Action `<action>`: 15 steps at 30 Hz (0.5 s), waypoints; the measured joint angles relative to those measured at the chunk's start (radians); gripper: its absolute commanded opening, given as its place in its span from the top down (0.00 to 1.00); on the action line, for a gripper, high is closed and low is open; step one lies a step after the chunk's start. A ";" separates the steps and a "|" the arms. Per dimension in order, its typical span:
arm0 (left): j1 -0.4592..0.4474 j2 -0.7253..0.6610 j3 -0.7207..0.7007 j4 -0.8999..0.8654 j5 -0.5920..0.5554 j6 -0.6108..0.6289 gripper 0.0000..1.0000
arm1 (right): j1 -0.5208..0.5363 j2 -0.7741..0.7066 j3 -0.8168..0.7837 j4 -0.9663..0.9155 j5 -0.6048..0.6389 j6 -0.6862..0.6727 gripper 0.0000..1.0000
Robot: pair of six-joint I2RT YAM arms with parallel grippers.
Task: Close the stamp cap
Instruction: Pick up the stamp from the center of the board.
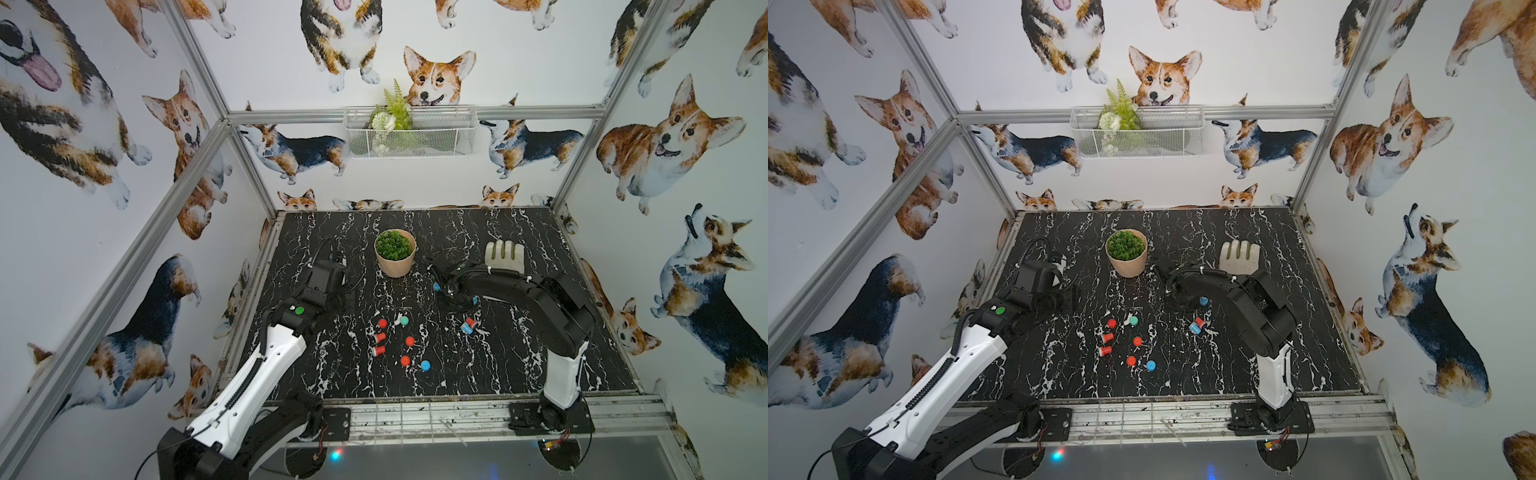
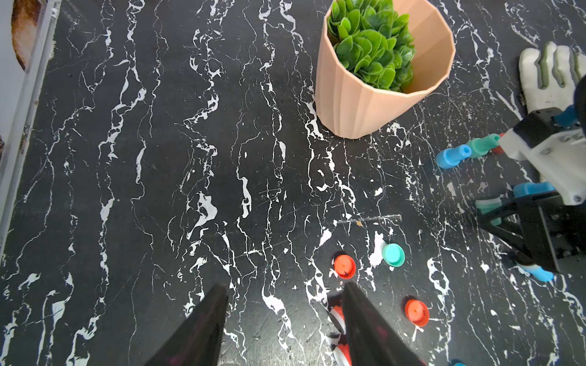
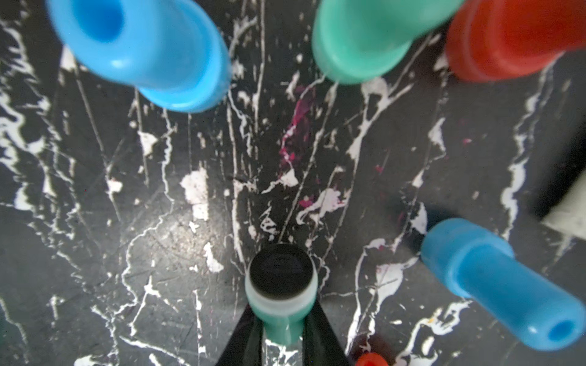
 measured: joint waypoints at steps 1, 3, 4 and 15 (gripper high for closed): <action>-0.001 0.003 0.000 0.000 -0.002 0.000 0.39 | 0.000 0.002 0.002 -0.002 0.000 0.000 0.73; -0.002 0.007 0.000 0.000 -0.002 0.000 0.39 | 0.000 0.003 0.003 -0.003 0.000 0.000 0.73; -0.002 0.008 0.000 -0.001 -0.003 0.000 0.39 | 0.000 0.004 0.003 -0.003 0.000 0.000 0.72; -0.010 0.013 0.000 -0.002 -0.014 0.000 0.39 | 0.000 -0.008 -0.025 0.029 0.005 0.001 0.72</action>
